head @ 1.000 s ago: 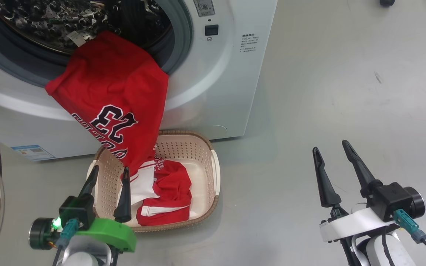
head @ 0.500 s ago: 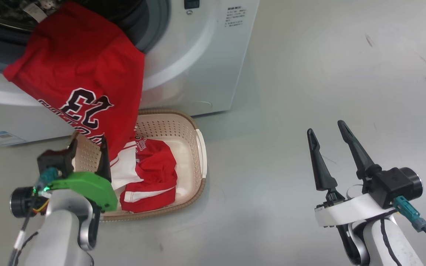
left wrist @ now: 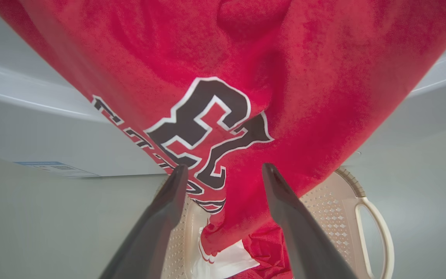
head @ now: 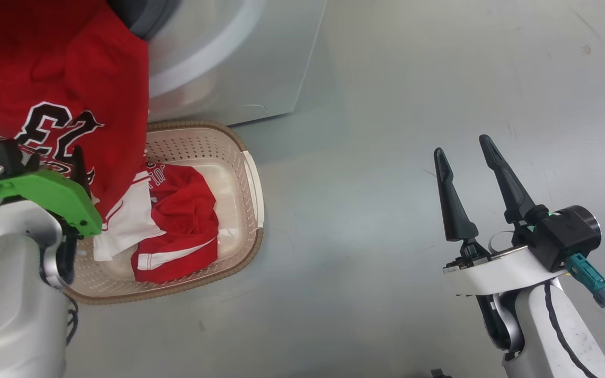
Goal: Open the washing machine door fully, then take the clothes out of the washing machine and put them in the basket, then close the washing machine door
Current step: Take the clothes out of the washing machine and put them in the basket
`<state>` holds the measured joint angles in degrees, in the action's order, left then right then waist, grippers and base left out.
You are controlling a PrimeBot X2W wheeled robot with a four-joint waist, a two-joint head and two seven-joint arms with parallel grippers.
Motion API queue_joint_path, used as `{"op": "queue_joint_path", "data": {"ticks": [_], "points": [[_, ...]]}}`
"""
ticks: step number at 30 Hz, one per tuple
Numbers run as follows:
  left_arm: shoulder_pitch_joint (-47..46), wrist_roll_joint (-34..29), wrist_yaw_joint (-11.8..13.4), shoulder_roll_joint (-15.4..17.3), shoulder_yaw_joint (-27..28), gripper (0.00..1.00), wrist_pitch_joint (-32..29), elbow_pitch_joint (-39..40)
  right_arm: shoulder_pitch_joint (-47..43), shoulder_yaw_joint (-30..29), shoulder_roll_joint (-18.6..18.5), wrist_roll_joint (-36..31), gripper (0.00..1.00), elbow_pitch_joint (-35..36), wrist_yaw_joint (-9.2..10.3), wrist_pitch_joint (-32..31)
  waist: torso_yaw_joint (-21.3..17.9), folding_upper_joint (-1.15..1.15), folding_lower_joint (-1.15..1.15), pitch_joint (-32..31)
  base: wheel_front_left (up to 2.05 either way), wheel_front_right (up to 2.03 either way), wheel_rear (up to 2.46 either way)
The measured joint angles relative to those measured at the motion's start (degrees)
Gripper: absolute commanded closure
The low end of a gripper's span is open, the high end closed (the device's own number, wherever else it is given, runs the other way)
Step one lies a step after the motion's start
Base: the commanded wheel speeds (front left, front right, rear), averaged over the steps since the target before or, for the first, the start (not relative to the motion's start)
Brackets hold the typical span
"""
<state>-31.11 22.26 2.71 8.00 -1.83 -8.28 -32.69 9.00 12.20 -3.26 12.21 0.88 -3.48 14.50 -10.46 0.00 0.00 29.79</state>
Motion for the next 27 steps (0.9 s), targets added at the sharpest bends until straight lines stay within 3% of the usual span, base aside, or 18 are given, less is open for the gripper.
{"op": "queue_joint_path", "data": {"ticks": [9,19,20,23,24,27], "points": [[-8.0,0.5,0.0,4.4,2.2,0.00,-2.7,-2.6,1.9,0.2,0.2,1.4,0.00,0.0,-0.18,0.0,-2.6,0.00,0.00,4.4,0.00,0.00,0.00],[-12.5,0.8,0.5,5.4,3.7,0.00,-3.0,-6.2,3.0,0.2,0.4,1.8,0.00,-0.6,-0.51,0.0,-4.0,0.00,0.00,6.4,0.00,0.00,0.00],[-12.9,1.0,0.5,5.4,3.8,0.09,-2.7,-6.4,3.1,0.3,0.4,1.8,0.00,-0.7,-0.51,0.0,-4.0,0.00,0.00,6.4,0.00,0.00,0.00],[-13.6,1.1,0.5,5.4,3.8,0.85,-2.0,-7.0,3.5,0.4,0.5,1.9,0.00,-0.7,-0.51,0.0,-4.1,0.00,0.00,6.6,0.00,0.00,0.00],[-13.9,1.1,0.5,5.4,3.8,1.00,-1.7,-7.2,3.5,0.4,0.5,1.9,0.00,-0.7,-0.51,0.0,-4.1,0.00,0.00,6.6,0.00,0.00,0.00],[-14.5,1.1,0.5,5.4,3.6,1.00,-1.6,-8.1,3.5,0.4,0.5,1.9,0.00,-0.8,-0.52,0.0,-4.1,0.00,0.00,6.8,0.00,0.00,0.00]]}}
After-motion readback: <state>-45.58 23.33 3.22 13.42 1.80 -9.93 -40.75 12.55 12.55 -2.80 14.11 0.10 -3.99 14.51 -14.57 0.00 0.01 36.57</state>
